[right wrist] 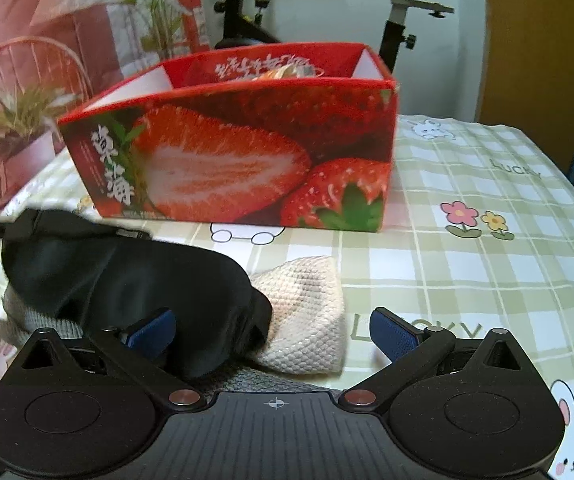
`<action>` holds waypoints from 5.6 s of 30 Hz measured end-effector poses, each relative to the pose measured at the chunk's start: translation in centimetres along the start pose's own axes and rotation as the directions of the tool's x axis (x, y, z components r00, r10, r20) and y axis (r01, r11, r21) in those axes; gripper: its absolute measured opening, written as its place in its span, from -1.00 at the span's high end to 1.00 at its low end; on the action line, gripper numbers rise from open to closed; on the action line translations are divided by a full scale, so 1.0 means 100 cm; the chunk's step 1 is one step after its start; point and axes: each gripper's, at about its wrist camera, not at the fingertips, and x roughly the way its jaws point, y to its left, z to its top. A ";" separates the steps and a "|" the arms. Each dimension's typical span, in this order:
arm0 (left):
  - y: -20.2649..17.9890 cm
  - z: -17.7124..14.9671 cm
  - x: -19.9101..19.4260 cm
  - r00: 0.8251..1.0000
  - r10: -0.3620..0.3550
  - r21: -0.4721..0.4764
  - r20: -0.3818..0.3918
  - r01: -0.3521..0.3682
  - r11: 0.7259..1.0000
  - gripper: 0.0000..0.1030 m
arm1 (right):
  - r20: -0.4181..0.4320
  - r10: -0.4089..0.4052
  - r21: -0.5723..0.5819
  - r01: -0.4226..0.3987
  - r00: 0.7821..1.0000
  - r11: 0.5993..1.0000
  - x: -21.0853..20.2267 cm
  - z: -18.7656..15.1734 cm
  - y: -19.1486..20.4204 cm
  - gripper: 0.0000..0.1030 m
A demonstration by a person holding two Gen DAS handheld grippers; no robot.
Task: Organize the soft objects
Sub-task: 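Close the right gripper on the black eye mask while the left gripper grasps its strap, then lift the eye mask with both grippers and carry it over the red box, then open both grippers to drop the eye mask into the red box, then move both tools down to the grey knit towel beside the box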
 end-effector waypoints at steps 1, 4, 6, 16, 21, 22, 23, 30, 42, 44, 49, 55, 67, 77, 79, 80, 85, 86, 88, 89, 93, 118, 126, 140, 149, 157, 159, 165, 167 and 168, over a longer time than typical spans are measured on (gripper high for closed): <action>0.003 -0.006 -0.001 1.000 0.005 -0.017 -0.005 -0.005 1.000 0.77 | 0.008 0.001 0.005 -0.001 1.000 1.000 -0.002 -0.001 -0.001 -0.98; 0.011 -0.012 0.000 1.000 0.002 -0.059 -0.021 -0.003 0.998 0.77 | 0.033 0.013 0.011 -0.013 0.999 1.000 -0.008 -0.003 -0.002 -0.89; 0.013 -0.013 0.000 1.000 0.001 -0.069 -0.020 -0.002 0.998 0.77 | 0.049 0.019 0.008 -0.020 0.999 1.000 -0.011 -0.003 -0.001 -0.81; 0.019 -0.026 0.004 1.000 -0.015 -0.098 -0.010 0.013 0.995 0.75 | 0.127 0.074 -0.040 -0.069 0.989 0.997 -0.018 0.003 0.009 -0.35; 0.019 -0.026 0.009 1.000 -0.013 -0.089 -0.019 0.011 0.996 0.74 | 0.105 0.107 -0.036 -0.103 0.989 0.994 -0.009 0.000 0.014 -0.23; 0.018 -0.026 0.009 1.000 -0.013 -0.087 -0.021 0.011 0.996 0.74 | 0.099 0.107 -0.029 -0.104 0.989 0.994 -0.006 -0.002 0.014 -0.23; 0.018 -0.027 0.010 1.000 -0.012 -0.084 -0.024 0.010 0.996 0.74 | 0.093 0.109 -0.020 -0.107 0.990 0.994 -0.004 -0.004 0.014 -0.24; 0.019 -0.029 0.012 0.999 -0.013 -0.087 -0.030 0.010 0.996 0.74 | 0.047 0.152 0.034 -0.154 0.987 0.988 0.011 -0.005 0.005 -0.21; 0.019 -0.028 0.013 0.999 -0.024 -0.077 -0.030 0.022 0.997 0.74 | 0.129 0.189 -0.013 -0.189 0.973 0.982 -0.012 0.007 0.013 0.45; 0.019 -0.028 0.012 0.999 -0.026 -0.079 -0.030 0.024 0.997 0.74 | 0.155 0.190 -0.003 -0.192 0.969 0.981 -0.017 0.011 0.011 0.51; 0.017 -0.027 0.012 0.999 -0.036 -0.067 -0.027 0.034 0.997 0.74 | 0.177 0.211 0.027 -0.219 0.961 0.975 -0.023 0.015 0.003 0.74; 0.017 -0.027 0.009 0.999 -0.043 -0.061 -0.019 0.041 0.997 0.74 | 0.175 0.220 0.017 -0.227 0.960 0.974 -0.024 0.011 0.006 0.80; 0.015 -0.025 0.006 0.998 -0.069 -0.038 -0.005 0.069 0.997 0.74 | 0.159 0.204 0.014 -0.209 0.966 0.978 -0.022 0.007 0.007 0.82; 0.004 -0.011 -0.016 0.992 -0.088 0.041 0.088 0.085 0.996 0.83 | 0.202 0.221 -0.004 -0.225 0.954 0.974 -0.032 0.016 0.007 0.82; 0.000 -0.004 -0.025 0.987 -0.096 0.059 0.125 0.089 0.994 0.84 | 0.227 0.234 -0.012 -0.237 0.946 0.971 -0.038 0.023 0.007 0.82; -0.001 0.001 -0.030 0.985 -0.099 0.070 0.144 0.090 0.993 0.84 | 0.240 0.241 -0.016 -0.244 0.940 0.970 -0.041 0.027 0.007 0.82; -0.012 0.028 -0.051 0.964 -0.115 0.116 0.239 0.089 0.989 0.84 | 0.311 0.261 -0.059 -0.256 0.914 0.965 -0.059 0.052 0.008 0.82; -0.015 0.033 -0.052 0.960 -0.118 0.122 0.252 0.089 0.989 0.84 | 0.322 0.262 -0.066 -0.255 0.909 0.965 -0.062 0.058 0.010 0.82; -0.021 0.045 -0.055 0.952 -0.124 0.138 0.279 0.088 0.986 0.84 | 0.348 0.268 -0.082 -0.255 0.898 0.963 -0.067 0.070 0.010 0.82; -0.024 0.052 -0.056 0.948 -0.125 0.146 0.292 0.085 0.986 0.84 | 0.360 0.268 -0.089 -0.253 0.893 0.963 -0.069 0.078 0.010 0.82; -0.033 0.078 -0.054 0.935 -0.127 0.164 0.331 0.076 0.983 0.85 | 0.398 0.262 -0.121 -0.233 0.879 0.965 -0.070 0.108 0.010 0.82; -0.052 0.128 0.074 0.997 -0.058 0.249 0.046 0.044 0.967 0.85 | 0.181 0.118 -0.089 -0.104 0.976 0.991 0.038 0.161 -0.006 0.83; -0.051 0.133 0.081 0.998 -0.045 0.267 0.038 0.033 0.963 0.83 | 0.178 0.083 -0.094 -0.067 0.980 0.993 0.043 0.158 -0.007 0.80; -0.063 0.132 0.052 0.991 -0.002 0.324 0.131 -0.041 0.945 -0.92 | 0.251 -0.029 -0.179 0.076 0.967 0.981 0.023 0.151 0.000 -0.53; -0.061 0.110 0.011 0.990 0.023 0.318 0.140 -0.067 0.946 -1.00 | 0.294 0.007 -0.158 0.041 0.956 0.987 -0.015 0.128 0.004 -0.99; -0.045 0.047 -0.019 0.995 0.026 0.264 0.094 -0.050 0.963 -1.00 | 0.251 0.040 -0.088 -0.018 0.967 0.996 -0.037 0.068 0.001 -0.99; -0.039 0.032 -0.018 0.997 0.035 0.251 0.066 -0.051 0.967 -1.00 | 0.216 0.034 -0.068 -0.020 0.976 0.998 -0.036 0.047 0.001 -0.99; -0.024 -0.008 -0.007 0.997 0.067 0.212 -0.035 -0.058 0.976 -1.00 | 0.120 -0.007 -0.022 0.010 0.993 1.000 -0.032 -0.008 0.002 -0.99; -0.021 -0.017 -0.002 0.995 0.065 0.192 -0.071 -0.050 0.980 -1.00 | 0.086 -0.013 -0.013 0.014 0.996 1.000 -0.031 -0.021 0.000 -0.99; -0.019 -0.020 0.000 0.995 0.062 0.187 -0.084 -0.045 0.981 -1.00 | 0.073 -0.019 -0.012 0.020 0.997 1.000 -0.030 -0.026 0.000 -0.99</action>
